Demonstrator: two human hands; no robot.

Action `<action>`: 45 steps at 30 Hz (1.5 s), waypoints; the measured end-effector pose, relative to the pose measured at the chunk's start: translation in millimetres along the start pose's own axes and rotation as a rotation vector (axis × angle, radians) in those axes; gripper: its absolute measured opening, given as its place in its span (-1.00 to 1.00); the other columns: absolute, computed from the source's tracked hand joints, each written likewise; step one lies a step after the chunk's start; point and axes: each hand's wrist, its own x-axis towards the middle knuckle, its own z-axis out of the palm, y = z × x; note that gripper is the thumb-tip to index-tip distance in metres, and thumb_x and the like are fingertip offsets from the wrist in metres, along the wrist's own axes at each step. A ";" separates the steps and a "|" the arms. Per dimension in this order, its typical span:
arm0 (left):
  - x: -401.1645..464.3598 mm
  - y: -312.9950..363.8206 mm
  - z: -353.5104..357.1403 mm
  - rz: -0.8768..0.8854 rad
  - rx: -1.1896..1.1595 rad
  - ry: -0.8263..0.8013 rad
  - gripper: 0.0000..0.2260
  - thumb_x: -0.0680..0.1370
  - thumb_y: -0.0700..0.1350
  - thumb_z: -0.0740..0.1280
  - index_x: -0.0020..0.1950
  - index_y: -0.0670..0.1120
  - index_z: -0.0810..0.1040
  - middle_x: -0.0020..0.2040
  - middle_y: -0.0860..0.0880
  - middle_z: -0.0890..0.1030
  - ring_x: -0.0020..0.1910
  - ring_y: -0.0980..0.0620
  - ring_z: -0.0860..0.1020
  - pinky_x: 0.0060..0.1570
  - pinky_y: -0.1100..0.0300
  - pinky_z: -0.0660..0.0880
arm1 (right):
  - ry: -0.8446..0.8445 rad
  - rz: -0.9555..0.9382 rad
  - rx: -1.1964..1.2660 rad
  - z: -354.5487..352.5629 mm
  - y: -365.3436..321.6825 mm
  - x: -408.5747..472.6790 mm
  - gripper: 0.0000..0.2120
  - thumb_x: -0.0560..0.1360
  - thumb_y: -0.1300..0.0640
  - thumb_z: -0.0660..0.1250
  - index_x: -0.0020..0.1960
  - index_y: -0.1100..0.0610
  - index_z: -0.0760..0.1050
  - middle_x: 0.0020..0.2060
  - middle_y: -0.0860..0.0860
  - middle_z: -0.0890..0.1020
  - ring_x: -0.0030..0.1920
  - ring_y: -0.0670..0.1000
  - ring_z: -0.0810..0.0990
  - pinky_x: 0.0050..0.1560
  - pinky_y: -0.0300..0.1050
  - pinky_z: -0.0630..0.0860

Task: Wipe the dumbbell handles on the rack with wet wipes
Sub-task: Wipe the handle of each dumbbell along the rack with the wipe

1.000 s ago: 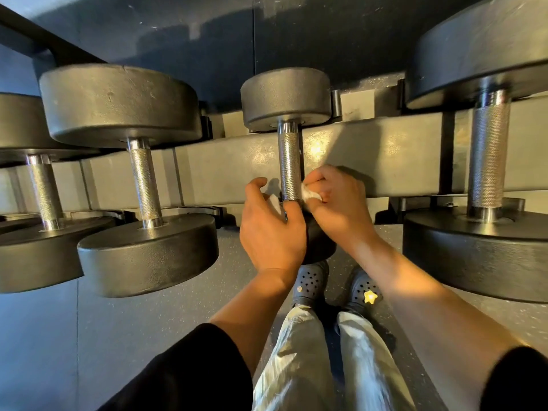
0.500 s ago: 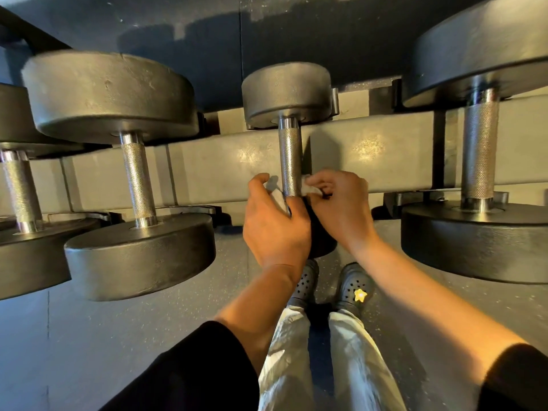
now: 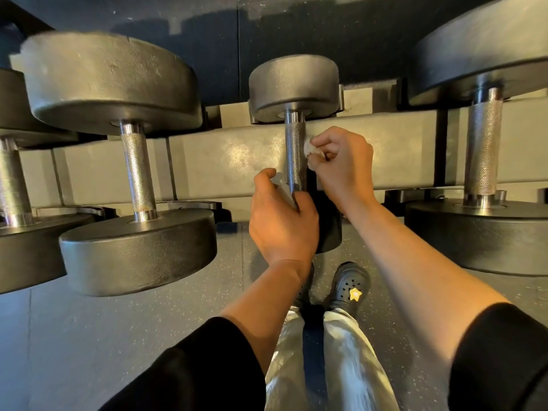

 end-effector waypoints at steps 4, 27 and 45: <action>-0.7 0.9 -1.3 0.012 0.008 -0.004 -0.67 0.49 -0.10 0.32 0.23 -0.01 0.35 -0.12 0.04 0.56 -0.16 -0.01 0.56 -0.20 0.06 0.52 | -0.064 -0.018 0.013 -5.8 -0.8 -7.9 -0.86 0.40 0.37 0.38 -0.19 0.15 0.55 -0.30 -0.08 0.61 -0.32 -0.31 0.54 -0.28 -0.46 0.43; -57.5 75.4 53.4 0.321 -0.334 -0.450 -0.67 0.52 -0.09 0.34 0.28 -0.06 0.44 0.04 -0.03 0.54 0.03 0.00 0.51 -0.01 0.18 0.43 | 0.128 -0.352 -0.644 -181.2 1.7 2.7 -0.76 0.40 0.36 0.38 0.01 0.13 0.62 -0.18 -0.01 0.56 -0.11 -0.15 0.42 -0.10 -0.46 0.32; -82.8 69.7 66.0 0.239 -0.349 -0.477 -0.68 0.56 -0.04 0.29 0.30 -0.05 0.42 0.00 0.00 0.54 0.01 0.06 0.49 -0.06 0.29 0.34 | -0.329 -0.540 -1.173 -195.2 28.0 6.9 -0.71 0.27 0.46 0.44 -0.06 0.22 0.66 -0.03 0.08 0.67 -0.05 0.16 0.49 -0.13 -0.05 0.53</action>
